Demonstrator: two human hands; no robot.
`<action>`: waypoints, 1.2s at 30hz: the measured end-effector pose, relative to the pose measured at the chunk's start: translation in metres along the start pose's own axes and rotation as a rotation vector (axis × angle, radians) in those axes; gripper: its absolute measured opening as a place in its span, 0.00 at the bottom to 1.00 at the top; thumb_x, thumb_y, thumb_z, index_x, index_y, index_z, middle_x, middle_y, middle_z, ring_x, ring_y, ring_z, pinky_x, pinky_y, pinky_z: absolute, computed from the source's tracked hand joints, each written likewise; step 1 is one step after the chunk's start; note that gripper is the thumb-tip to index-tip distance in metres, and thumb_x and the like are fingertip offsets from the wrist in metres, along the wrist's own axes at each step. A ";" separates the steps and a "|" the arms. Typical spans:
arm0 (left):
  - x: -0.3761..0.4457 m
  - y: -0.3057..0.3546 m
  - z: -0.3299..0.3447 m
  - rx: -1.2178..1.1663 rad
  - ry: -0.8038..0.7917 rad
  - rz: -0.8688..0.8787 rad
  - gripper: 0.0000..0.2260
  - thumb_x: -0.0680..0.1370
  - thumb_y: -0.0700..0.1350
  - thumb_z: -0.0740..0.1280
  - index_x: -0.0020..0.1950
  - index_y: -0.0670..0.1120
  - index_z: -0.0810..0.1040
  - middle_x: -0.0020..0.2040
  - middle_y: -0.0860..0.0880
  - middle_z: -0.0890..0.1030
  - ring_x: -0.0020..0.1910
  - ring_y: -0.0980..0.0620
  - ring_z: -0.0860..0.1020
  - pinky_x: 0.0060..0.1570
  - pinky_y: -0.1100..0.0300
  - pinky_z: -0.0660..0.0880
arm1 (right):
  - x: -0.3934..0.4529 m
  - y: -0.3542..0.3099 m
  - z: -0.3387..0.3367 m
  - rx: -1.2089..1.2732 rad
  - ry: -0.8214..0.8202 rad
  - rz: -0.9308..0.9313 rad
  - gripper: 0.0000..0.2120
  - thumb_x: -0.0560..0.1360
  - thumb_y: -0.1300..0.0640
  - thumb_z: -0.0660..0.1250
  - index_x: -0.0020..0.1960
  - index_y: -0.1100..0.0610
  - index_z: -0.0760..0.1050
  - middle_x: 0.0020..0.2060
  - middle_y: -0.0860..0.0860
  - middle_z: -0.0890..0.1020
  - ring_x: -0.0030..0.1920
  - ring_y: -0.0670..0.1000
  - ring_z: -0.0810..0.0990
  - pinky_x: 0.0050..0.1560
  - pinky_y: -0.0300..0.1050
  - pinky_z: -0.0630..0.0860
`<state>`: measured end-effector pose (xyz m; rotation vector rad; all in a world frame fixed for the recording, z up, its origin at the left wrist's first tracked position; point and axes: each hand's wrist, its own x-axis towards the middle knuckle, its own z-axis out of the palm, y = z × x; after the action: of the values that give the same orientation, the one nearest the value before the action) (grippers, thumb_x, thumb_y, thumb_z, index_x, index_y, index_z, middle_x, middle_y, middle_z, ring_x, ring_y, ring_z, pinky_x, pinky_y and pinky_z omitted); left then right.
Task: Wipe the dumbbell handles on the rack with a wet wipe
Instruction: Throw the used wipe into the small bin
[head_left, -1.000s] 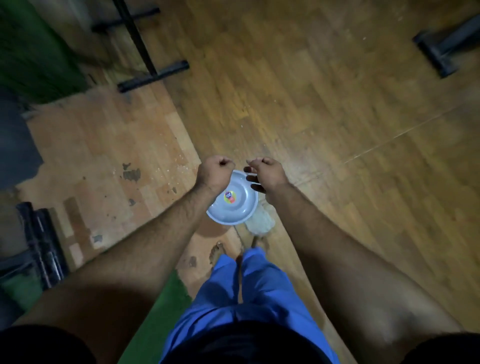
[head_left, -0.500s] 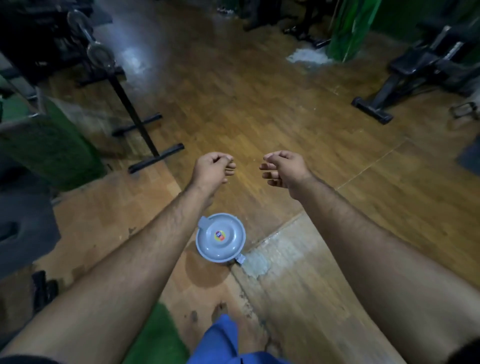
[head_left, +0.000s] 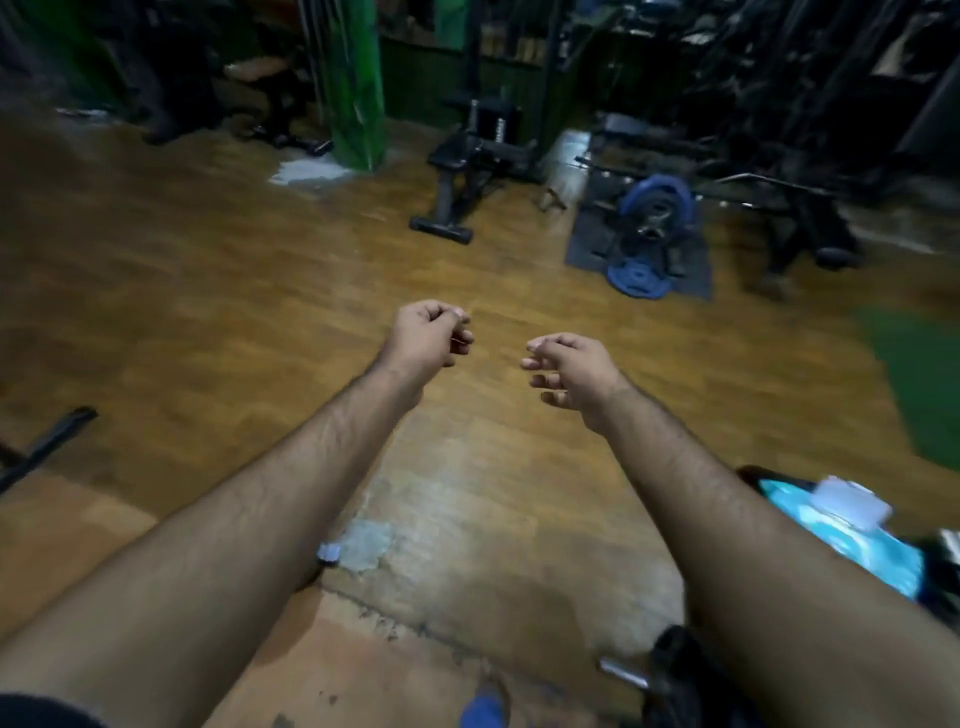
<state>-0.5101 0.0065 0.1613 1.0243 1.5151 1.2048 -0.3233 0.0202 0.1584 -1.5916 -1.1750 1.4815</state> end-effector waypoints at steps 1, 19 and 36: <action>-0.014 -0.001 0.025 -0.008 -0.042 0.001 0.10 0.83 0.42 0.60 0.44 0.46 0.78 0.37 0.47 0.81 0.35 0.50 0.78 0.34 0.60 0.70 | -0.015 0.009 -0.023 0.007 0.035 0.002 0.04 0.80 0.55 0.65 0.52 0.54 0.78 0.40 0.50 0.83 0.34 0.48 0.78 0.35 0.40 0.73; -0.150 -0.078 0.489 0.277 -0.467 -0.010 0.02 0.79 0.41 0.67 0.47 0.47 0.78 0.39 0.49 0.78 0.37 0.52 0.75 0.36 0.61 0.72 | -0.083 0.205 -0.443 0.214 0.509 0.102 0.05 0.79 0.58 0.65 0.44 0.53 0.76 0.36 0.50 0.81 0.30 0.46 0.75 0.28 0.37 0.70; -0.082 -0.153 0.560 0.504 -0.317 -0.028 0.09 0.77 0.46 0.70 0.39 0.46 0.82 0.35 0.49 0.79 0.37 0.50 0.76 0.40 0.58 0.74 | 0.000 0.283 -0.458 -0.073 0.670 0.127 0.10 0.75 0.46 0.69 0.44 0.52 0.82 0.38 0.47 0.83 0.41 0.49 0.81 0.42 0.41 0.76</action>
<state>0.0424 0.0246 -0.0331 1.4397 1.6003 0.6055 0.1764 -0.0375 -0.0335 -2.0198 -0.7511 0.8547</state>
